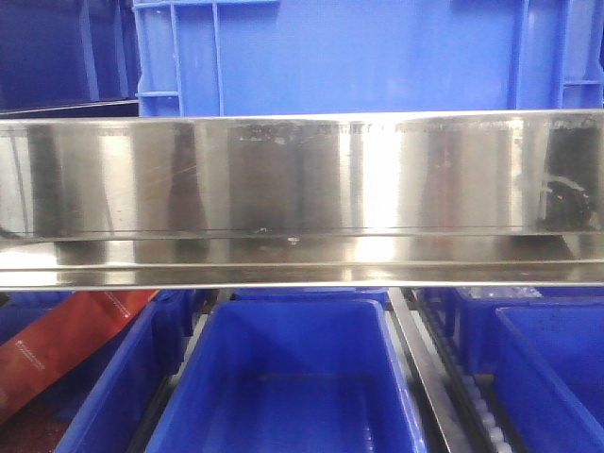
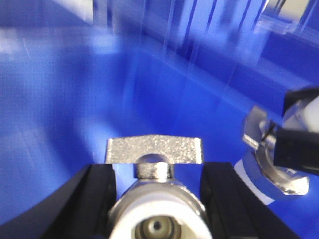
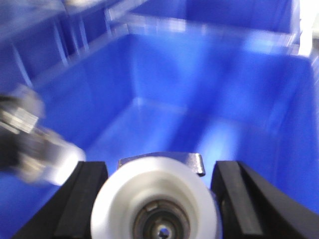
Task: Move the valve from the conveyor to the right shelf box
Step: 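Lower both valves into the blue bin and open both grippers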
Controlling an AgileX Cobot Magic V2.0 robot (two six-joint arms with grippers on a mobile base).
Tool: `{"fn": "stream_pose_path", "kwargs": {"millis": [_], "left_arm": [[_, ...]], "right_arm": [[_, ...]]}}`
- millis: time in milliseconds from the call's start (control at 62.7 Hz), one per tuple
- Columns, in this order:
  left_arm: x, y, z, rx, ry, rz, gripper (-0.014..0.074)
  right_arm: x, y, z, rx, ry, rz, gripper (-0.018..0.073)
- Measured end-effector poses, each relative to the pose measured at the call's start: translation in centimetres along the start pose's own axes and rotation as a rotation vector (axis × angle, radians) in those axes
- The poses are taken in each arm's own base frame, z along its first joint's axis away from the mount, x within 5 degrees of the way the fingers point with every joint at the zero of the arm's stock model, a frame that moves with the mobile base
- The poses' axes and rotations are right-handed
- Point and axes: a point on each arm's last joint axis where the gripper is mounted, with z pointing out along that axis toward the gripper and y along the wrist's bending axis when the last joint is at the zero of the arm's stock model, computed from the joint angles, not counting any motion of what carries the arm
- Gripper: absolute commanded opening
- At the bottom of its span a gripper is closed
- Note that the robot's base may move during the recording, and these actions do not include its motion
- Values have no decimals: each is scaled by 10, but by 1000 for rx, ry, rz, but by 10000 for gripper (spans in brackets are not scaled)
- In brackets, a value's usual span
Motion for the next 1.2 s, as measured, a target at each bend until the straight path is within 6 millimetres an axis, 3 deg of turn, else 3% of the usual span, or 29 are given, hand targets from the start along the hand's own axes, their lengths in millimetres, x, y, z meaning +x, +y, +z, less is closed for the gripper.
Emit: {"fn": "stream_pose_path", "kwargs": {"millis": [192, 447, 591, 686, 830, 974, 1069, 1197], "left_arm": [[7, 3, 9, -1, 30, -6, -111], [13, 6, 17, -2, 58, -12, -111], [16, 7, 21, -3, 70, -11, -106], [16, 7, 22, -2, 69, -11, -26], [16, 7, 22, -2, 71, -9, 237], [16, 7, 22, -2, 69, -11, 424], [15, 7, 22, -1, 66, -14, 469], [15, 7, 22, -1, 60, -19, 463]], "right_arm": [[12, -4, 25, -1, 58, 18, -162], [19, -6, 40, -1, 91, 26, -161], [20, -7, 42, -1, 91, 28, -26], [20, -7, 42, -1, 91, 28, 120], [20, -7, 42, -1, 91, 29, 277], [20, -7, 43, -1, 88, 31, 388], [15, -7, 42, 0, 56, 32, 462], [14, -6, 42, -2, 49, 35, 523]]}}
